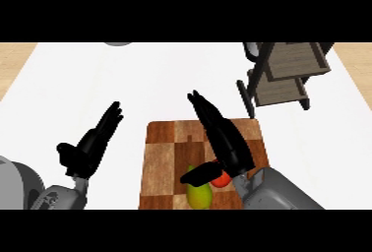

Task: Pick the tomato from the cutting board and place it in the tiered basket

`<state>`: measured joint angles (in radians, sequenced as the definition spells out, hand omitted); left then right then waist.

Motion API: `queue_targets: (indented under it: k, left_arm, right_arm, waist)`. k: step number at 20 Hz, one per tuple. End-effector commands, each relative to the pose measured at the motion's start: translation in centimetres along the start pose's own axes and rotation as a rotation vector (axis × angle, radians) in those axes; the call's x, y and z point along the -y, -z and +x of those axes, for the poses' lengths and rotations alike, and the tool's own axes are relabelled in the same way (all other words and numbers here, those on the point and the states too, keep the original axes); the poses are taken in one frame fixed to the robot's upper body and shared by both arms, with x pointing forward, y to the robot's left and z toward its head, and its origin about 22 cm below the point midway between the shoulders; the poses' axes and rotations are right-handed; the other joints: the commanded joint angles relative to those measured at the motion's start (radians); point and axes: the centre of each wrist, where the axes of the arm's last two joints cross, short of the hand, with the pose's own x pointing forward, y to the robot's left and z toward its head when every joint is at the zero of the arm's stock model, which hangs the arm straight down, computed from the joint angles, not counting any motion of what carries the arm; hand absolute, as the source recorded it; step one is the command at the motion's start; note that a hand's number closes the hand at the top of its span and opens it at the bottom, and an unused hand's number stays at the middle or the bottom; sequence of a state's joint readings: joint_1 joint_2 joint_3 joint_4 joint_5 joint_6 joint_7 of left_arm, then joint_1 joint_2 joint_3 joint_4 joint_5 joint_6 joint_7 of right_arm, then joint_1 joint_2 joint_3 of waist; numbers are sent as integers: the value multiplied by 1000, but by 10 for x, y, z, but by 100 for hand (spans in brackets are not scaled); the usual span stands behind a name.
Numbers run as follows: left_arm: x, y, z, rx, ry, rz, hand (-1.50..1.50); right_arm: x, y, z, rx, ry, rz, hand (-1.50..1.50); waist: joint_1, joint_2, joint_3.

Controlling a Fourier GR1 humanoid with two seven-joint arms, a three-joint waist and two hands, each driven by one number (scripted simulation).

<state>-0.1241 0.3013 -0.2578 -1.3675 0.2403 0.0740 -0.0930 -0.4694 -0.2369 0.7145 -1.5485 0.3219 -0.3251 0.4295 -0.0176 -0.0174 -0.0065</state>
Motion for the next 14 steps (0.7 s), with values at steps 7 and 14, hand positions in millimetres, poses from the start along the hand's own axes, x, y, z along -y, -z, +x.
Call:
queue_targets:
  k: [7, 14]
  left_arm:
    - [2, 3, 3, -1, 8, 8, 0]
    - [12, 1, -10, 3, 5, -5, 0]
  right_arm:
    - [21, -12, 49, -261, -676, 350, -150]
    - [25, -32, 113, -344, -691, 388, -150]
  waist:
    - [-9, -9, -1]
    - [4, 10, 4]
